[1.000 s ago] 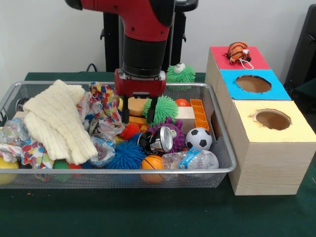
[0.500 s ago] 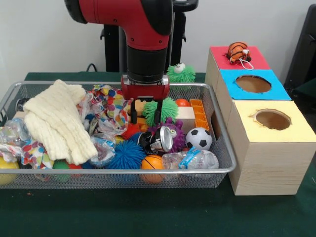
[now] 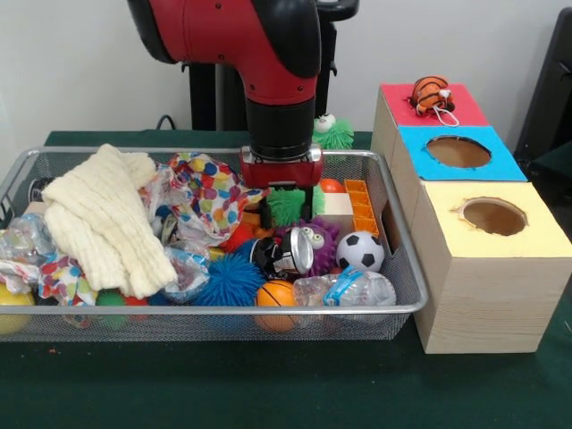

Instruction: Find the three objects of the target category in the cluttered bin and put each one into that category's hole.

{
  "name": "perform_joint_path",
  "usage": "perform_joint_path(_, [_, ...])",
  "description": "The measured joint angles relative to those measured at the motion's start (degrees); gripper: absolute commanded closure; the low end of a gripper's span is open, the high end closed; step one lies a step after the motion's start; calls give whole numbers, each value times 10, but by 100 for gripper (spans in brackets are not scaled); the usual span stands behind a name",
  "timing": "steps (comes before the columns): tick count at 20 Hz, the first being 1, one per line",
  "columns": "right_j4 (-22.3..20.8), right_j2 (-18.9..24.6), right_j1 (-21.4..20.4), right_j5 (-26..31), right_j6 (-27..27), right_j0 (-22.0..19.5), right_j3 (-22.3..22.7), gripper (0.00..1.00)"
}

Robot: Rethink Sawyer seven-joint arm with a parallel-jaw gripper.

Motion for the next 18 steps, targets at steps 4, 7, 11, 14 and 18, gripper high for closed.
perform_joint_path(4, [18, 30, 4, -32, 0, -30, 19, 0])
perform_joint_path(7, [33, 71, 9, -57, 0, -72, 45, 0])
perform_joint_path(11, [41, 113, 23, -72, 0, -113, 69, 0])
perform_joint_path(14, [42, 141, 37, -75, 0, -139, 83, 0])
perform_joint_path(18, [42, 168, 54, -96, 0, -164, 87, 0])
